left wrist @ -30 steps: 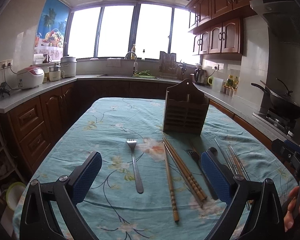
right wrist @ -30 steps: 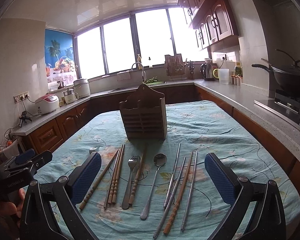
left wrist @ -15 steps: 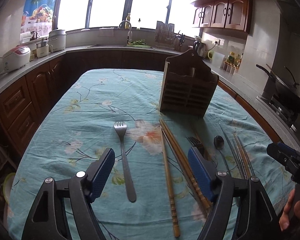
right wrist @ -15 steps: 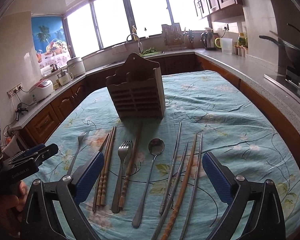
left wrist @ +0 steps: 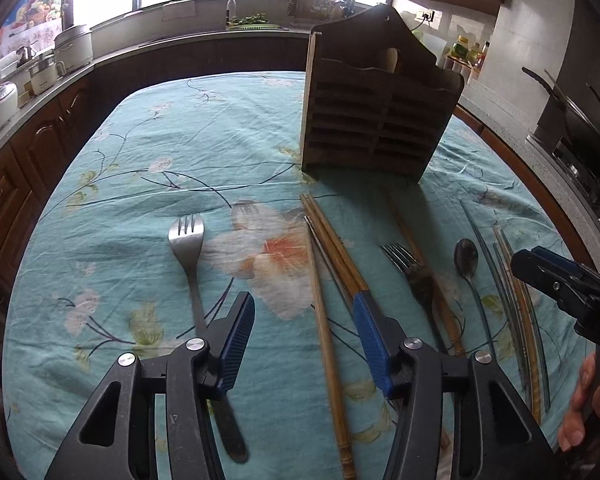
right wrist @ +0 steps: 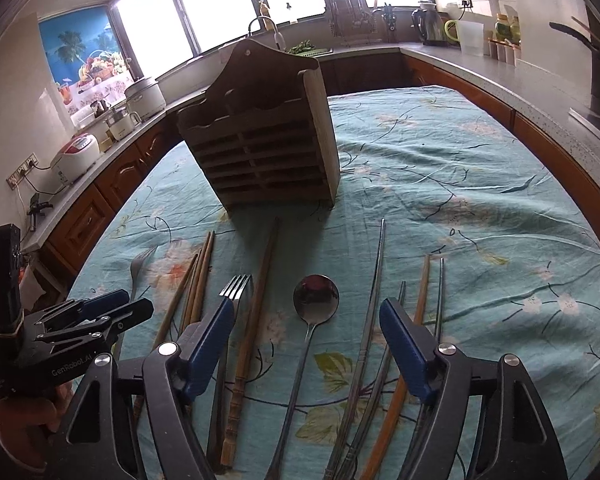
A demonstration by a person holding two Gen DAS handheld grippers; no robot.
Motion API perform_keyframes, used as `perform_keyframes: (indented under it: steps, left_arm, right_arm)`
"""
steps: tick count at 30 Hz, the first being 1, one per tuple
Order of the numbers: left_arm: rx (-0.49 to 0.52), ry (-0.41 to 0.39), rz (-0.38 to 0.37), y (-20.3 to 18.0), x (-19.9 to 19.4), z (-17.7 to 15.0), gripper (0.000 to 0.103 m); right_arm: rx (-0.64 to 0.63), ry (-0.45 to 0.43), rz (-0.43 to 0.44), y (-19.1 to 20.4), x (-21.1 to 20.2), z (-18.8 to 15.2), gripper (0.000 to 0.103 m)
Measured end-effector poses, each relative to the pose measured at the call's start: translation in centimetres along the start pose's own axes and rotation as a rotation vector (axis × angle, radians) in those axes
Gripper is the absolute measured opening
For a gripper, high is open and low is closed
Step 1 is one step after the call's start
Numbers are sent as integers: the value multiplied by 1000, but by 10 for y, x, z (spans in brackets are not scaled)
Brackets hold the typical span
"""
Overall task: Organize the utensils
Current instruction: 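Grasp a wooden chopstick with the left gripper while the right gripper grasps a metal spoon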
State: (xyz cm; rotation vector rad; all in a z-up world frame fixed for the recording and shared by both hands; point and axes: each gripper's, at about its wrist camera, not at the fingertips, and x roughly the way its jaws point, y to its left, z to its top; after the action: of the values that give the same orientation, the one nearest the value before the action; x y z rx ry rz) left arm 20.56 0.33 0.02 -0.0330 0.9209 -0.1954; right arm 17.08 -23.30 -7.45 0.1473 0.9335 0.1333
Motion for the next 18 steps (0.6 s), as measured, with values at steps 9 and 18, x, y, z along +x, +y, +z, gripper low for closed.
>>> perform_keyframes:
  steps: [9,18]
  left_arm:
    - [40,81,20,-7,46,16,34]
    - [129,81,24,-18,64,26,8]
  right_arm:
    - [-19,133,-22,-9,51,8,47]
    - [-50,110,-16,-2,44,12,3]
